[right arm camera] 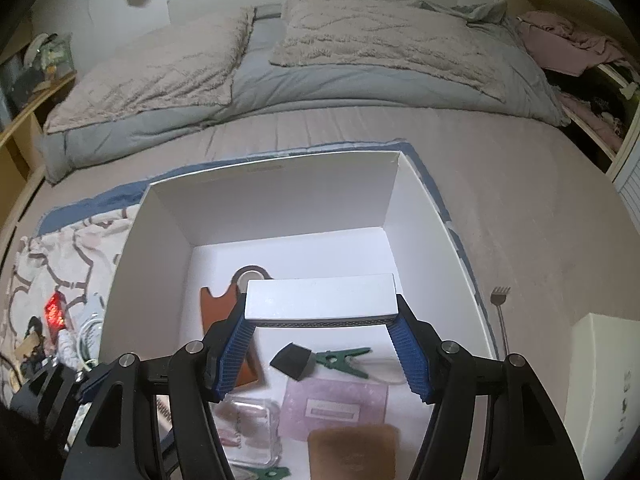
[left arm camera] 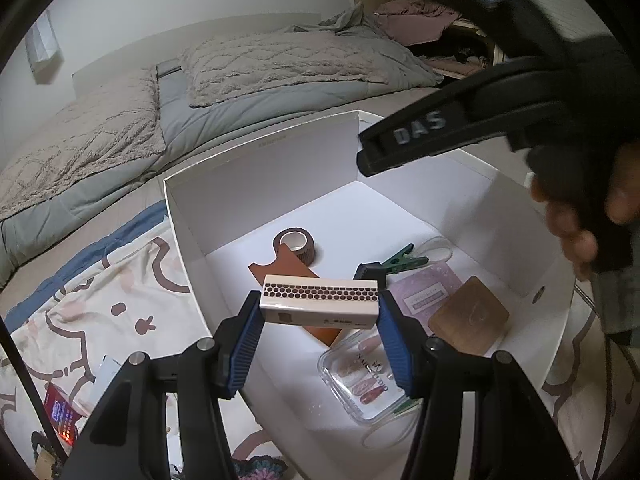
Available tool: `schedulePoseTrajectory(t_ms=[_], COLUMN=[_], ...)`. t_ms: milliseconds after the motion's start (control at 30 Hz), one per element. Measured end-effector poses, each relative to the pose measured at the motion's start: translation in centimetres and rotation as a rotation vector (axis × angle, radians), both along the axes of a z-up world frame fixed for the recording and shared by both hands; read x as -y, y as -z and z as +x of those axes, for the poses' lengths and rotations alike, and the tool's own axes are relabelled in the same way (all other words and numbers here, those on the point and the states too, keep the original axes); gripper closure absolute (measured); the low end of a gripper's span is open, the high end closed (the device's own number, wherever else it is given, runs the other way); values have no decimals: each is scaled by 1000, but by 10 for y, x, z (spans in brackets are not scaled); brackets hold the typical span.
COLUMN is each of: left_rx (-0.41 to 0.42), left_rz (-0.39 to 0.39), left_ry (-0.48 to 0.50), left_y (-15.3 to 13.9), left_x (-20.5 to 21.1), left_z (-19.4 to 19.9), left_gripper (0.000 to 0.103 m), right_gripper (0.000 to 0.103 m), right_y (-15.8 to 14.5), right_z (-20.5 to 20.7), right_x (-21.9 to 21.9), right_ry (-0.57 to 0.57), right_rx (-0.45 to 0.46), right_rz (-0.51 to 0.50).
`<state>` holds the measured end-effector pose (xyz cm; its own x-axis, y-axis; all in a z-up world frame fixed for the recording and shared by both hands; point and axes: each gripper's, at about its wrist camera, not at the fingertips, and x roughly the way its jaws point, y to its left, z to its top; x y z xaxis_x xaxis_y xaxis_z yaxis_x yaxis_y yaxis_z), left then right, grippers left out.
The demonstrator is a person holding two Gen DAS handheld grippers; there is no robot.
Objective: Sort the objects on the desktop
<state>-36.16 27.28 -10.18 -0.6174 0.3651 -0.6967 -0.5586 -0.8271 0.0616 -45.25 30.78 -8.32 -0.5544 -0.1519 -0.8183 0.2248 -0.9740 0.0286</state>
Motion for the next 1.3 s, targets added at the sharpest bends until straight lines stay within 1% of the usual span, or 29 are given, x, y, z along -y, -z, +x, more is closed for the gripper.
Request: schedulePoseTrajectory(t_ms=[167,400,467,500,533,567,633,700,800,900,1033,1167,1300], left_rx=[-5,-19,-21,-21,-21,-21,-19,-15,-5,0,-24,-51,-88], left_rz=[12,17,17,18,19,22,29,34,41,40,18,-11,-61], left_ry=[1,2,1,1,1,1,-1,-2,-8,-20,-25,-27,-20], left_y=[0,1,1,1,1,1,0,0,-1,-3,-6,-6,-5], left_x=[1,0,0,0,0,0,1,1,1,-1,-2,1,2], left_z=[-1,-2,-2,-2,-2,-2,-4,-5,-11,-19,-24,-28,-32], left_gripper=[47,47,47,47,47,47,47,47,47,47,47,47,47], right_gripper=[36,36,34,24,12,9,9,9,9,9,9,9,9], right_y=[8,20,23,24,24,24,22,17,10,2,-10,-20,-23], right_z=[-16,-28,-31,-32,-33,-33,-34,-28,-18,-10,1,10,19], right_x=[2,7,8,9,9,9,10,11,15,13,3,-1,-9], right_ry=[15,24,28,27,27,25,17,-7,-37,-40,-19,-8,9], right_rx=[26,40,48,55,57,55,45,27,24,15,12,-8,-9], right_rz=[11,32,38,38,37,37,36,30,29,26,4,0,-25])
